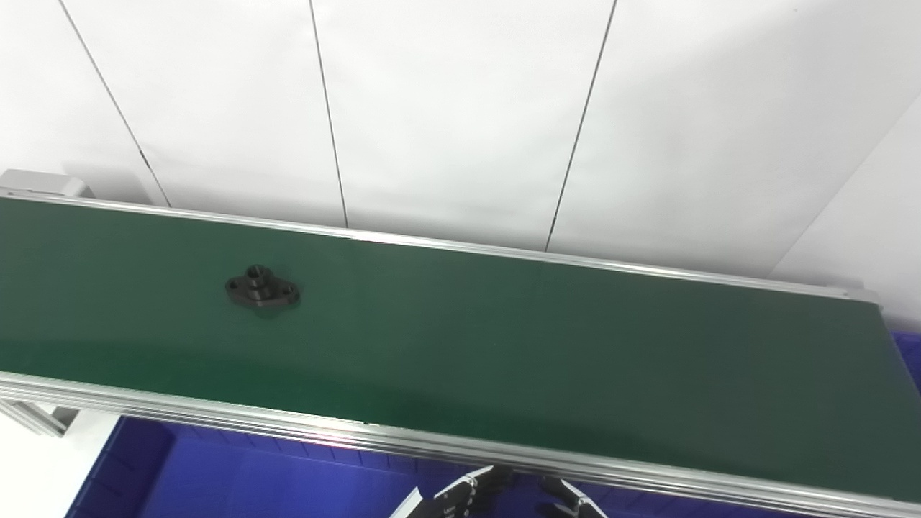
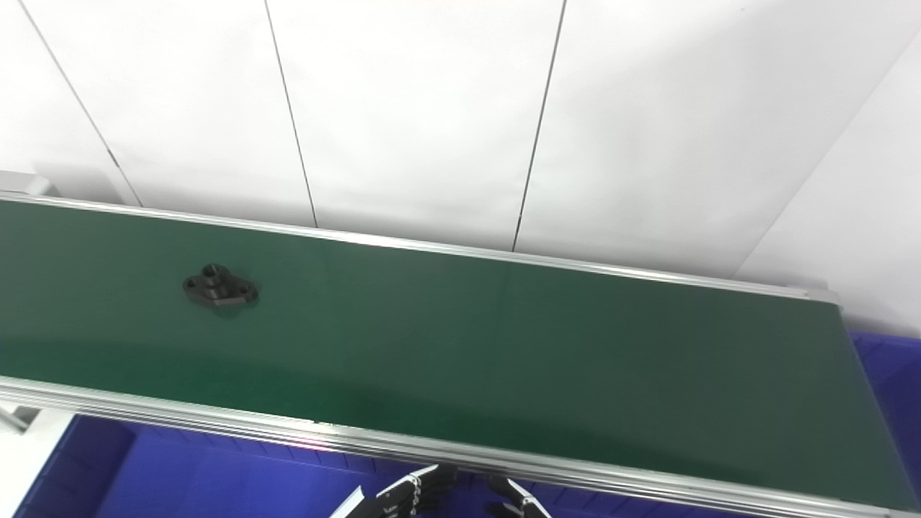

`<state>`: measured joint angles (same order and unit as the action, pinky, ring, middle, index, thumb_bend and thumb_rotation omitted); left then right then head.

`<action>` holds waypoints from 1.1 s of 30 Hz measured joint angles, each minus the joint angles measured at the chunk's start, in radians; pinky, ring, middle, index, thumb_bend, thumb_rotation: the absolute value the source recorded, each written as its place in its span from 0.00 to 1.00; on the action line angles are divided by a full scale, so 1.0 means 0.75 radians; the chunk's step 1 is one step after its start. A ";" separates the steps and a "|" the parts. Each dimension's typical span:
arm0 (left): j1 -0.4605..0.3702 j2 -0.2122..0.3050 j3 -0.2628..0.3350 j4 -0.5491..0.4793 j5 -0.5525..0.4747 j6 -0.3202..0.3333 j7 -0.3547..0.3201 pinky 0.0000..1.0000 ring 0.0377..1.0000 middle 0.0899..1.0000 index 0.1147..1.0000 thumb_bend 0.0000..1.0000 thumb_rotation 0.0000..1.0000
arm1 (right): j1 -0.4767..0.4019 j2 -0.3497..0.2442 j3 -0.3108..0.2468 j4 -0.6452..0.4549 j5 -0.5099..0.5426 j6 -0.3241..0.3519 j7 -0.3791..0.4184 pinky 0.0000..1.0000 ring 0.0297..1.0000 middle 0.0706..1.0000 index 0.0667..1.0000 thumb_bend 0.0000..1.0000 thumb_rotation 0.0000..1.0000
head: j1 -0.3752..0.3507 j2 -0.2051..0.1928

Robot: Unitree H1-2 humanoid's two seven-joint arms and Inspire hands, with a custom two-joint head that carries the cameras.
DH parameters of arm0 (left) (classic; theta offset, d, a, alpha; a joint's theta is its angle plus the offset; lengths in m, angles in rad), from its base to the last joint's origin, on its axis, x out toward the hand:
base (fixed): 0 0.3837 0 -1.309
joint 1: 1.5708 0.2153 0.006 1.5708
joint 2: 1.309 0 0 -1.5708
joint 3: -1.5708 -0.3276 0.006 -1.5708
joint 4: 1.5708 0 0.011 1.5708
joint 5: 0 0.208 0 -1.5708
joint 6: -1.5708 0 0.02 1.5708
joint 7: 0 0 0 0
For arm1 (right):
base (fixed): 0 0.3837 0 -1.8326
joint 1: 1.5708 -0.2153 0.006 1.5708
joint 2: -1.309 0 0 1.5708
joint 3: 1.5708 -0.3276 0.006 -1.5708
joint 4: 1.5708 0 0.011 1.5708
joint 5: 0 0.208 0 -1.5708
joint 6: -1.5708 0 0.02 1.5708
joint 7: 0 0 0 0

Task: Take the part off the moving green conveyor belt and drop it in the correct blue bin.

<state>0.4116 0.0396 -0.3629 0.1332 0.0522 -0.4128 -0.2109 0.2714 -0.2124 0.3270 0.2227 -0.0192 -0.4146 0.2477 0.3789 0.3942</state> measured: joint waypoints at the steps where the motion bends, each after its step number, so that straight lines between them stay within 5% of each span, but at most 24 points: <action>1: 0.000 -0.001 0.000 0.000 0.001 -0.001 0.000 0.90 0.92 0.90 0.87 0.94 0.85 | -0.001 0.000 -0.001 0.001 0.002 0.000 0.004 0.83 0.83 0.90 0.87 0.87 0.89 | 0.000 0.000; 14: -0.010 -0.024 0.001 0.033 0.004 -0.007 0.001 0.88 0.91 0.91 0.88 0.93 0.85 | -0.002 -0.001 -0.046 0.002 0.040 0.000 0.080 0.84 0.84 0.90 0.87 0.85 0.84 | 0.016 -0.010; 23: -0.031 -0.040 -0.001 0.041 0.008 -0.007 0.001 0.87 0.90 0.90 0.88 0.92 0.86 | 0.054 0.006 -0.152 -0.149 0.102 -0.001 0.160 0.76 0.78 0.84 0.84 0.88 0.89 | 0.055 -0.004; 30: -0.039 -0.040 -0.001 0.039 0.025 -0.005 0.002 0.87 0.91 0.91 0.88 0.94 0.86 | 0.113 0.021 -0.218 -0.324 0.197 -0.002 0.267 0.87 0.78 0.83 0.83 0.85 0.85 | 0.053 0.012; 33: -0.037 -0.038 0.000 0.033 0.026 -0.003 0.002 0.86 0.90 0.90 0.88 0.95 0.86 | 0.134 0.021 -0.237 -0.387 0.236 -0.002 0.313 0.80 0.76 0.82 0.82 0.89 0.83 | 0.057 0.018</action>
<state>0.3840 0.0112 -0.3628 0.1579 0.0715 -0.4151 -0.2092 0.3722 -0.1970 0.1493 -0.0678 0.1576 -0.4162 0.4823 0.4218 0.4080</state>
